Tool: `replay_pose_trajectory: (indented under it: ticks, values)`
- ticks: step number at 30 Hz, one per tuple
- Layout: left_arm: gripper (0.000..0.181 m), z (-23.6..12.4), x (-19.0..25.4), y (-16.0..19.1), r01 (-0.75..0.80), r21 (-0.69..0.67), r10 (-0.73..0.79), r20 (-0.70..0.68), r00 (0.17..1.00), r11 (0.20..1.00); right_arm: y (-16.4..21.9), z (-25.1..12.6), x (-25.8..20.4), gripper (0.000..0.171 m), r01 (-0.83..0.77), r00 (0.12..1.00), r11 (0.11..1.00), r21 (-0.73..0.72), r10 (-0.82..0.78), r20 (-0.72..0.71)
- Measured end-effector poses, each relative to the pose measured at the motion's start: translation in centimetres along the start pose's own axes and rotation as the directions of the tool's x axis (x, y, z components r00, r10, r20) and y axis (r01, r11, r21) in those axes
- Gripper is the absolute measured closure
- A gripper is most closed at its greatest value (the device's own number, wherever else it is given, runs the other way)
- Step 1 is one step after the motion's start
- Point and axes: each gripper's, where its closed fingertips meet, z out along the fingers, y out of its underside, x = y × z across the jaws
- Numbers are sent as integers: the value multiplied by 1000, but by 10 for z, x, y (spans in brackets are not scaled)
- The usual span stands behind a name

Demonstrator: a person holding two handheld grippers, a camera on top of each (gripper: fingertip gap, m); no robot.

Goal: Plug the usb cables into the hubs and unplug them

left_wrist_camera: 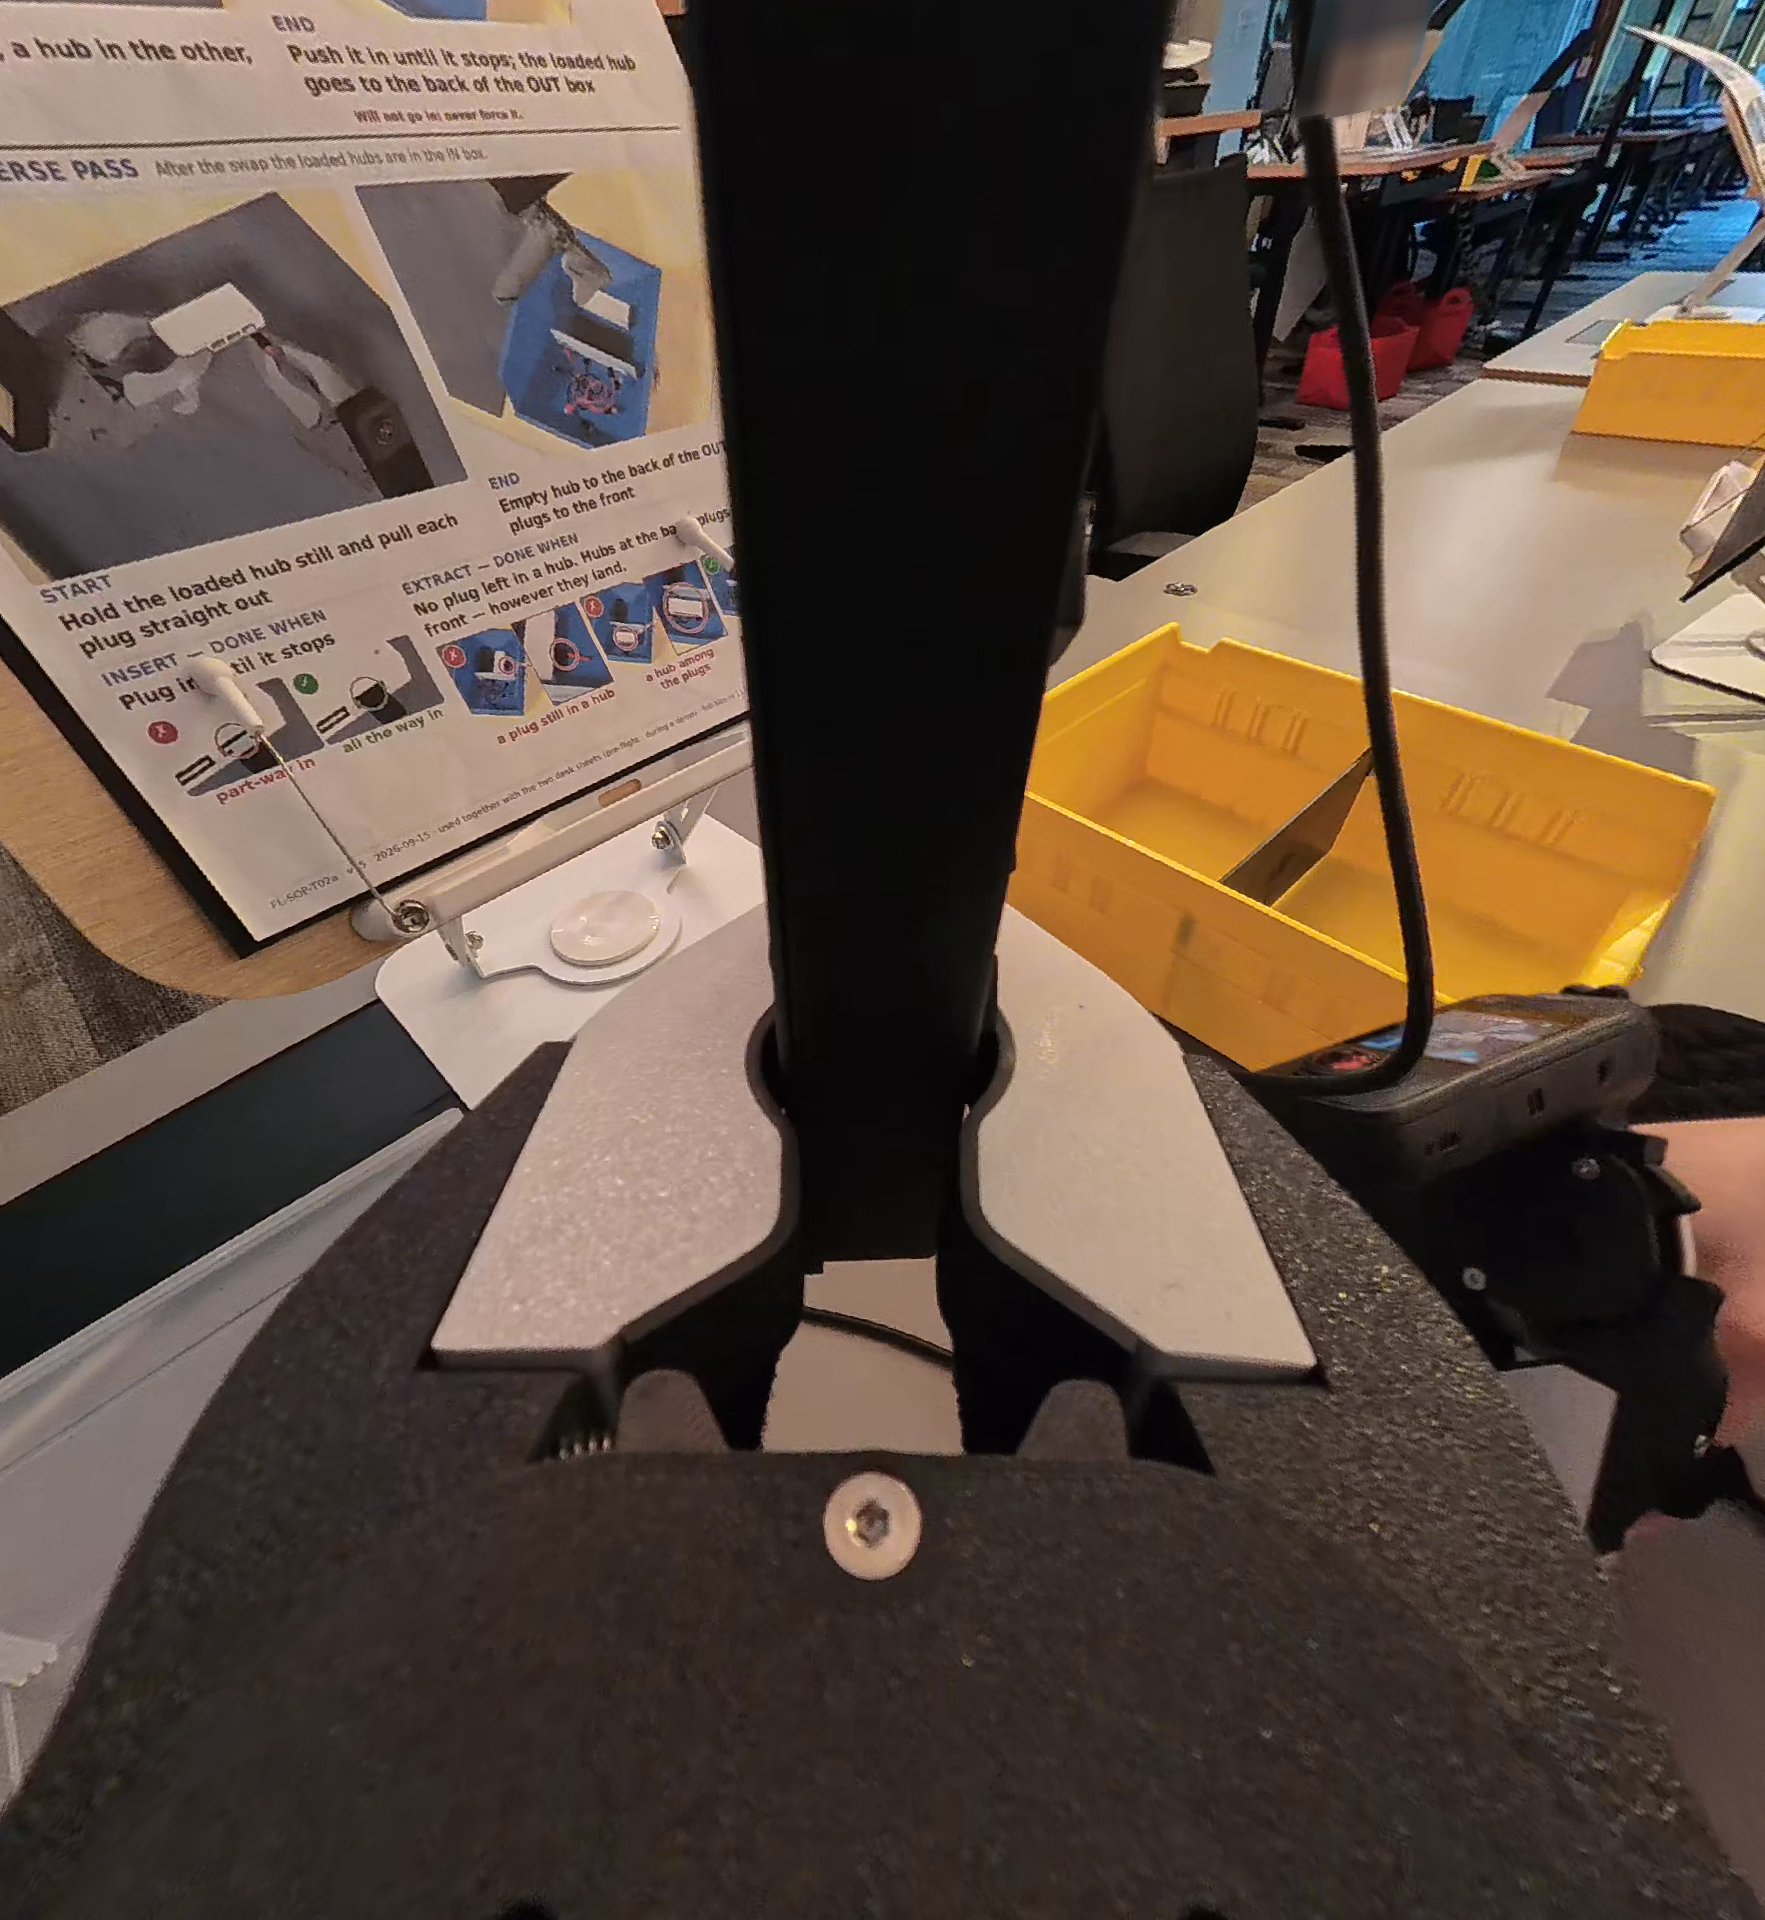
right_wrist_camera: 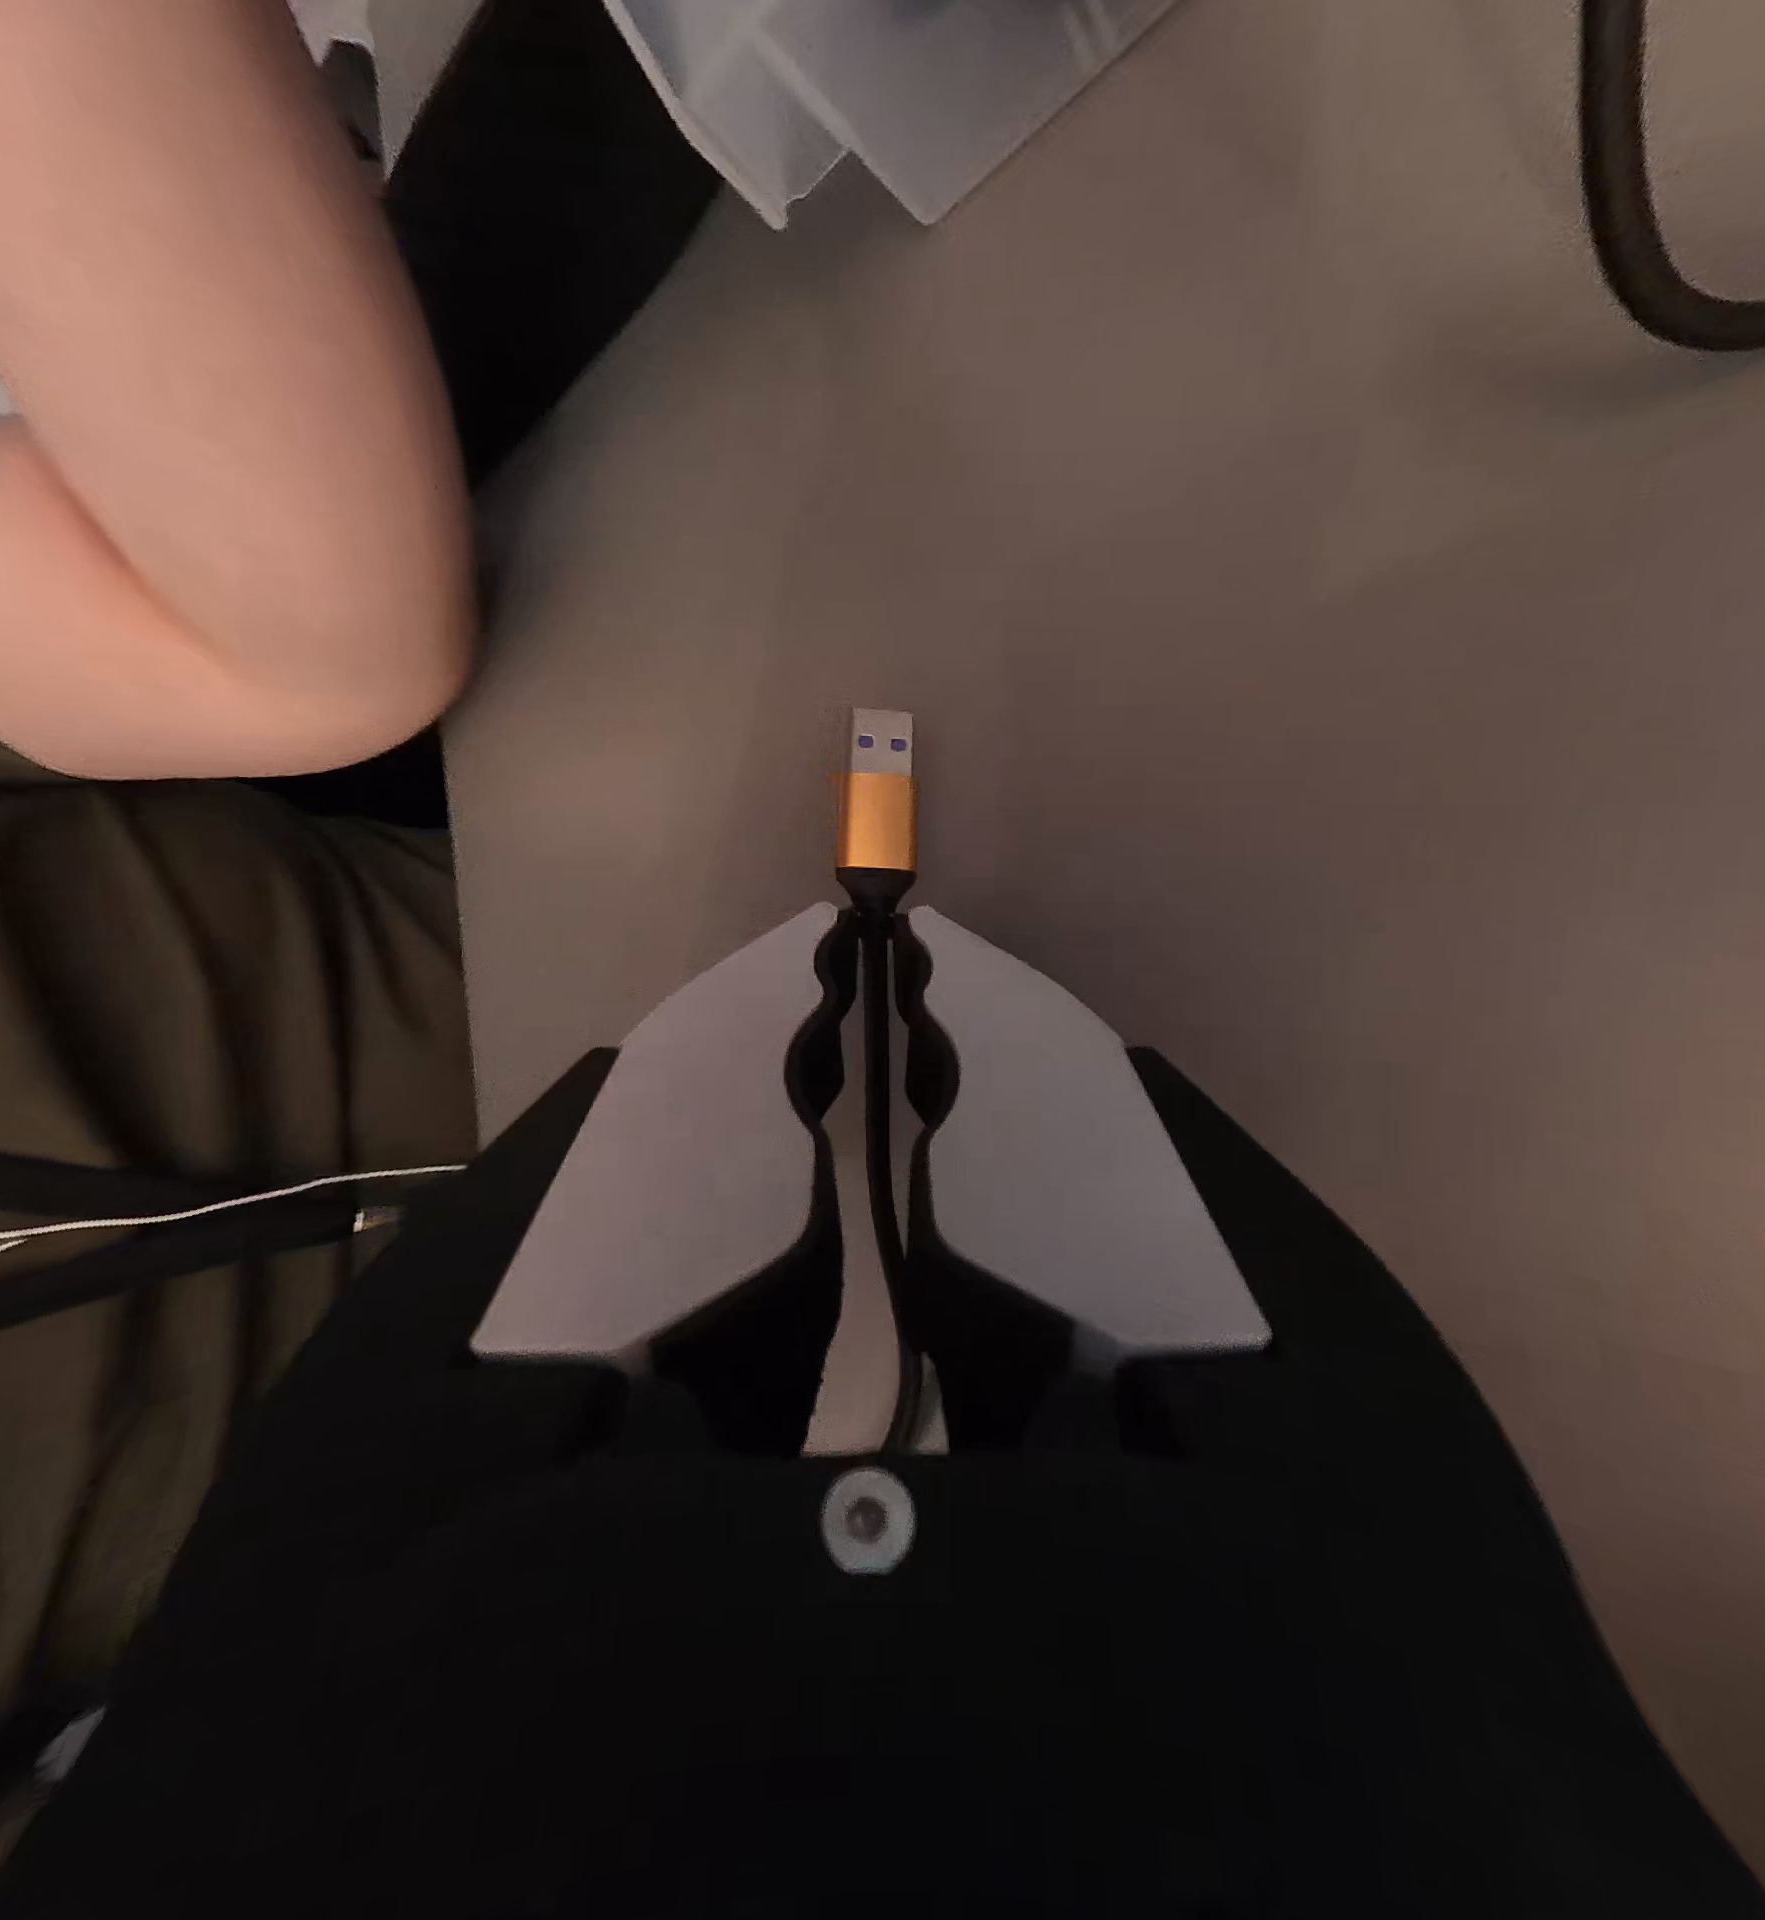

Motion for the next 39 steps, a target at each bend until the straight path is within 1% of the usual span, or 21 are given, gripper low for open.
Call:
replay_pose_trajectory:
  ticks: [3, 6, 8, 9, 10, 12, 14, 15, 17, 19, 20, 26, 28, 30, 32, 36, 39]
  values:
    - [155, 0, 2, -1, 14, 9, -14, -20, 1000, 1000, -3, 1, 13, 164, 53, 995, 998, 21, -51, -81]
    - [155, 2, 2, 0, 19, 8, -19, -31, 999, 1000, -2, 1, 20, 163, 143, 975, 990, 20, -137, -175]
    - [155, 2, 3, 1, 17, 4, -17, -34, 999, 1000, -7, -1, 20, 161, 233, 945, 971, 46, -215, -249]
    - [155, 2, 3, 1, 16, 3, -16, -36, 999, 1000, -11, -4, 19, 159, 295, 915, 954, 58, -264, -305]
    - [155, 2, 3, 1, 16, 2, -16, -38, 999, 1000, -16, -8, 18, 154, 367, 869, 928, 63, -317, -379]
    - [155, 1, 4, 0, 18, 7, -18, -42, 999, 1000, -24, -14, 7, 145, 522, 745, 852, 37, -435, -505]
    - [155, 0, 4, -2, 20, 17, -19, -47, 999, 1000, -27, -13, -6, 145, 649, 594, 759, -43, -542, -595]
    - [155, -1, 5, -3, 21, 21, -20, -48, 999, 1000, -27, -10, -9, 145, 683, 528, 724, -96, -579, -621]
    - [155, -3, 5, -6, 21, 31, -20, -48, 999, 999, -26, -4, -6, 143, 695, 411, 686, -214, -624, -664]
    - [155, -6, 5, -8, 19, 38, -17, -47, 999, 999, -24, -1, 2, 142, 677, 329, 665, -315, -656, -679]
    - [155, -7, 5, -9, 17, 42, -16, -45, 999, 999, -23, -1, 5, 142, 667, 304, 659, -347, -666, -681]
    - [155, -12, 5, -14, 16, 64, -13, -49, 999, 998, -17, 6, 19, 148, 612, 302, 676, -411, -680, -668]
    - [155, -13, 6, -15, 16, 68, -13, -55, 998, 998, -18, 9, 24, 160, 599, 295, 680, -423, -679, -672]
    - [155, -15, 7, -17, 8, 83, -3, -64, 998, 997, -20, 8, 26, 161, 596, 256, 669, -444, -682, -685]
    - [155, -16, 8, -19, 10, 89, -4, -63, 998, 996, -21, 8, 28, 161, 585, 256, 683, -436, -666, -701]
    - [155, -18, 10, -22, 14, 97, -6, -78, 997, 995, -23, 6, 33, 160, 554, 350, 756, -349, -592, -726]
    - [155, -17, 12, -21, 12, 92, -4, -84, 996, 996, -24, 5, 34, 161, 527, 430, 796, -299, -553, -714]
